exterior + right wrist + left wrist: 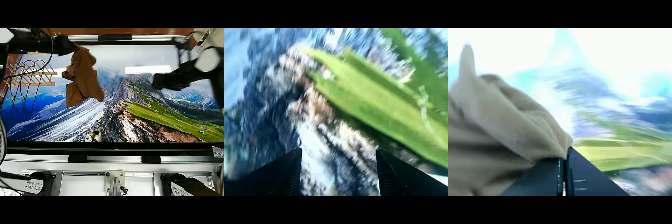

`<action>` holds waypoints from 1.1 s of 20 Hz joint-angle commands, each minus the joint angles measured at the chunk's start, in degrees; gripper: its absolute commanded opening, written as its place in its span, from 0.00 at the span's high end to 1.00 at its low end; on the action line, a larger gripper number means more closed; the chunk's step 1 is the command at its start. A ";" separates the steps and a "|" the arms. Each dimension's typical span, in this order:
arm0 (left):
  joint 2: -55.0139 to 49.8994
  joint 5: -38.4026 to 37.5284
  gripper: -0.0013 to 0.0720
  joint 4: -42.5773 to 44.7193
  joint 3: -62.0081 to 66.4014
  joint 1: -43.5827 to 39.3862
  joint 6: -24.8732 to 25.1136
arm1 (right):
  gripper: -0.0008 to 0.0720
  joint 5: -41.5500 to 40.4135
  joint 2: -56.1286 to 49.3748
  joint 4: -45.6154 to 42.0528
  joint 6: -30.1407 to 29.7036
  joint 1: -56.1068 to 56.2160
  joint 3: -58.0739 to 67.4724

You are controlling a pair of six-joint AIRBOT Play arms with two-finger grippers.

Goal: Fold the shirts.

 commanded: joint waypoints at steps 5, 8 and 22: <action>7.28 6.29 0.94 11.45 -15.39 -28.22 -5.25 | 0.19 4.04 19.82 -7.61 1.84 -9.66 1.49; 0.63 7.45 0.28 10.78 -21.40 -33.57 -8.24 | 0.19 11.28 20.61 -7.74 1.79 -9.68 1.25; 3.56 -9.90 0.00 11.17 -47.82 -3.02 -6.91 | 0.07 6.69 -1.92 22.03 -10.21 -12.74 -28.63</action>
